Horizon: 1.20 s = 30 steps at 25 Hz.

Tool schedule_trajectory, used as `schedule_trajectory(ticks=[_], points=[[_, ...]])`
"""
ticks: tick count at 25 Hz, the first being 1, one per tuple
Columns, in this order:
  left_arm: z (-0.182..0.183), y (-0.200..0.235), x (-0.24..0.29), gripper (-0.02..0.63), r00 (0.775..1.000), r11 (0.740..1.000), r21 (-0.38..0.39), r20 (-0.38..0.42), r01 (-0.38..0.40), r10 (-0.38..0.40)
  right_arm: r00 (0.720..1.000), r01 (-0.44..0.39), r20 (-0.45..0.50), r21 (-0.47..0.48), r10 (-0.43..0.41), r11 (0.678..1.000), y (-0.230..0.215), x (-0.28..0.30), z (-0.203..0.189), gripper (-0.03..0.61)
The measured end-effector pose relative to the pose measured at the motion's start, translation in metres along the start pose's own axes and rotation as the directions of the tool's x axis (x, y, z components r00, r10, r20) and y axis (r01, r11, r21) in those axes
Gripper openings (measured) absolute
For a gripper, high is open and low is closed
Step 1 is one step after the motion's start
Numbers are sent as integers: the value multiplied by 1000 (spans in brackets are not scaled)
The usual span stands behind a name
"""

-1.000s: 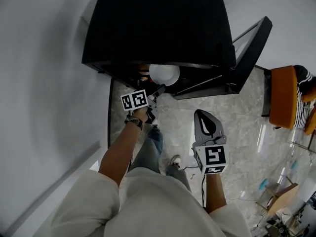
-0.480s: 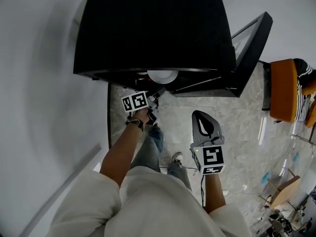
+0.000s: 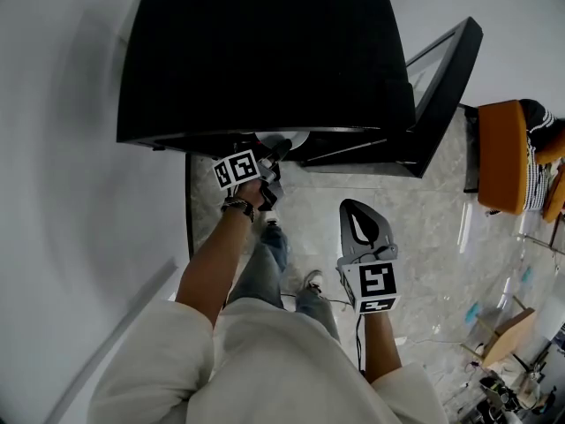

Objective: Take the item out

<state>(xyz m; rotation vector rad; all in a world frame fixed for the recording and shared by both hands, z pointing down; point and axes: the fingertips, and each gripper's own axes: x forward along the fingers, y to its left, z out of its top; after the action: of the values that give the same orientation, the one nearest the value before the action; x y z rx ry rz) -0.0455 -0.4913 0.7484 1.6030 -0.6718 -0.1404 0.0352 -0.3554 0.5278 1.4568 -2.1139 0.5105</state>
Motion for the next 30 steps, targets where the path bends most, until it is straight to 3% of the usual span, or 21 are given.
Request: schedule_trajectory(ticks=[5,11,22,30], points=[[4,1,7,169,1000,1000,3,-1,-19,19,1000,5,-3,1,-5,1000,-5,0,-2,6],[0,7,6,91,999,998,-40,16,-38,39,1000,9,-13,9,-9,1000,-12,-6,-9,6],[-13,5,-8,48,998,986,-165,67,5,6,1000,5,-14,8,-5,1000,-13,-19,-20,6],[-26,-1,-26,15,999,984,-176,51,8,1,1000,-3,-9,-3,3,1000,-10,-32,-20,6]])
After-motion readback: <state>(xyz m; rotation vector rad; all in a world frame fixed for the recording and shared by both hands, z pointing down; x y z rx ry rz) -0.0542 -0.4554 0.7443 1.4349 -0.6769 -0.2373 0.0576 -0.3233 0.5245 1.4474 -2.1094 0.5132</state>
